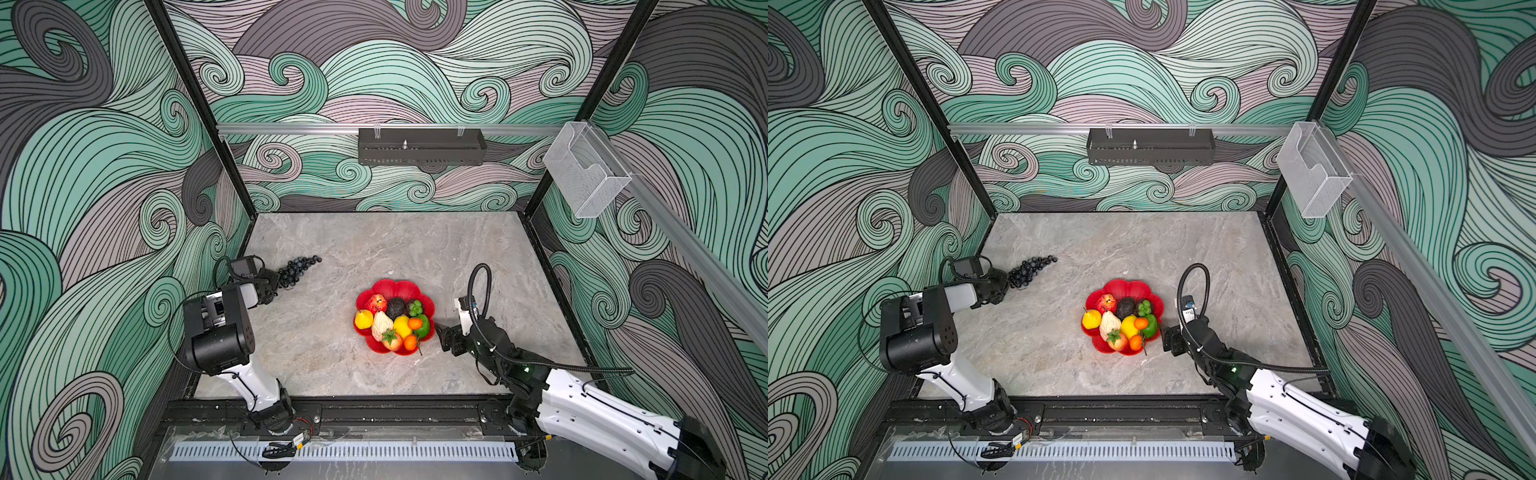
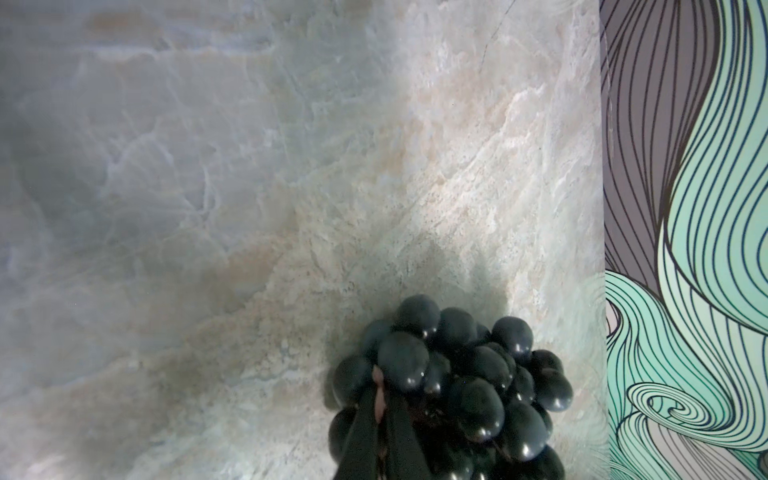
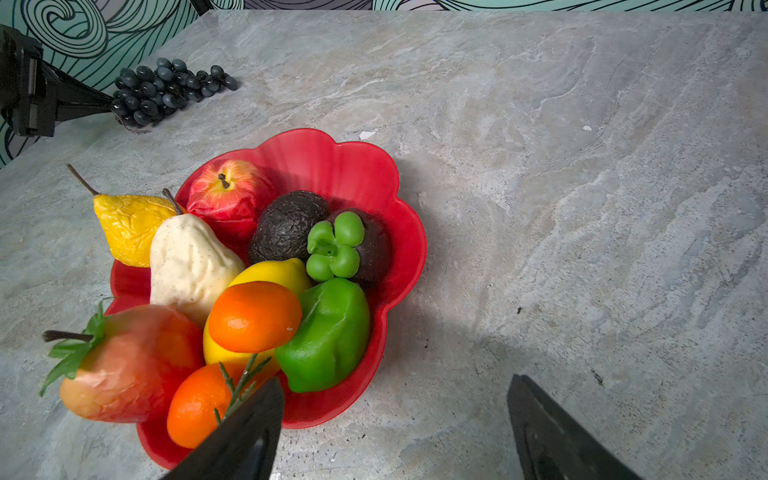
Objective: Place and organize the fake fruits in the fruit bowl
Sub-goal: 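Close the left gripper on the grape stem and lift the bunch, then carry the grapes over the bowl with the left gripper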
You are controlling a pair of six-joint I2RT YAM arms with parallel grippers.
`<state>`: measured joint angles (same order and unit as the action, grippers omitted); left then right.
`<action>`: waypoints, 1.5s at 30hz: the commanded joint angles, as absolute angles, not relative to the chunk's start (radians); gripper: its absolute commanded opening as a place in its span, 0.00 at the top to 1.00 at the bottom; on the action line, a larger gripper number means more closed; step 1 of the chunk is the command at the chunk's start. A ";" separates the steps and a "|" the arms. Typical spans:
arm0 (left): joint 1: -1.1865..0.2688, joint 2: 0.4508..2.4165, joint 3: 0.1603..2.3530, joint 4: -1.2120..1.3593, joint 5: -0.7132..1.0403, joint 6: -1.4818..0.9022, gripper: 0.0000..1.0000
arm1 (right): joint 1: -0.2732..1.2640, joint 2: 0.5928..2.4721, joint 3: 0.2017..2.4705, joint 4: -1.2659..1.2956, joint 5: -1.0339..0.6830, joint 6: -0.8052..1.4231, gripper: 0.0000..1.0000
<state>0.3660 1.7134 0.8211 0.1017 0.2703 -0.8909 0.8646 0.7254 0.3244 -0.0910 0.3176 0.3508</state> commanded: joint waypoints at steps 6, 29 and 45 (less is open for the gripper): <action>0.357 1.650 0.827 0.067 0.274 -0.885 1.00 | 0.858 0.737 0.327 -0.068 0.317 0.357 0.15; 0.049 1.253 1.084 -0.425 0.152 -0.734 1.00 | 0.854 0.730 0.312 -0.056 0.364 0.357 0.14; -0.279 1.364 1.445 -0.591 0.185 -0.542 1.00 | 0.850 0.758 0.301 -0.025 0.393 0.365 0.06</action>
